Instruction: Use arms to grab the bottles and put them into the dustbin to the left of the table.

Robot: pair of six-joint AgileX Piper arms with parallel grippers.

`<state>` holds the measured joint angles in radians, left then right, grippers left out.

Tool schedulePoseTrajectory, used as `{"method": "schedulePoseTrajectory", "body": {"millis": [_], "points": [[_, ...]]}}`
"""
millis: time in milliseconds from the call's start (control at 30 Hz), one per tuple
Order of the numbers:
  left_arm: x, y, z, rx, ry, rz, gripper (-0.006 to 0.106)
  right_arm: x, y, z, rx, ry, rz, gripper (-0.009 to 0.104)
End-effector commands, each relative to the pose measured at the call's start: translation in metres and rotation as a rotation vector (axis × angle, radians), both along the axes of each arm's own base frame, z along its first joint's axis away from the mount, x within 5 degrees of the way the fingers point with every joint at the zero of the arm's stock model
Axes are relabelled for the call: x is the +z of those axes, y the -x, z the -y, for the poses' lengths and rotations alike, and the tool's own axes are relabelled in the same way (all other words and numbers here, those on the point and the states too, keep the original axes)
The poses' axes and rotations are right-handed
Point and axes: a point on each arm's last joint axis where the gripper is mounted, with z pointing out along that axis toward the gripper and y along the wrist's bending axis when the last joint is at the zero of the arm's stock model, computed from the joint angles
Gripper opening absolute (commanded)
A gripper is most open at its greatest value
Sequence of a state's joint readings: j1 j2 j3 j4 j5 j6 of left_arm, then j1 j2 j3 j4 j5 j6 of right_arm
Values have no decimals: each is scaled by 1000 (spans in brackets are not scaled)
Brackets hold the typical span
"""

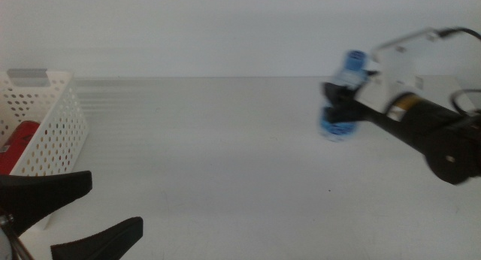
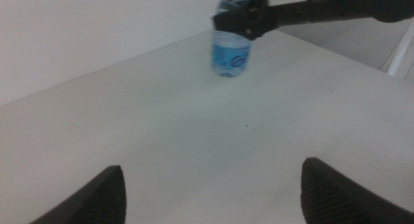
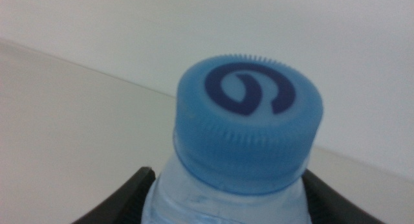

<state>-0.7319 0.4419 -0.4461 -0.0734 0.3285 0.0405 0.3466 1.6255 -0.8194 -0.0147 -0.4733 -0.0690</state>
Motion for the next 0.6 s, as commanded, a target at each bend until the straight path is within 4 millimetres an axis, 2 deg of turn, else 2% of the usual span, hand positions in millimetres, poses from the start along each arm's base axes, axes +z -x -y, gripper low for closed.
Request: {"method": "schedulePoseTrajectory", "body": {"millis": [0,133,267,433,567], "points": [[16,-1,1,5,88,58,86,49,-3,-27,119,-68,222,0],[16,-1,1,5,88,58,86,58,-8,-73,279,-127,233,0],[16,-1,1,5,88,58,86,58,-18,-113,409,-170,218,0],[16,-1,1,5,88,58,86,40,-30,-161,544,-178,178,0],[16,-1,1,5,88,58,86,24,-36,-187,602,-153,175,0]]}}
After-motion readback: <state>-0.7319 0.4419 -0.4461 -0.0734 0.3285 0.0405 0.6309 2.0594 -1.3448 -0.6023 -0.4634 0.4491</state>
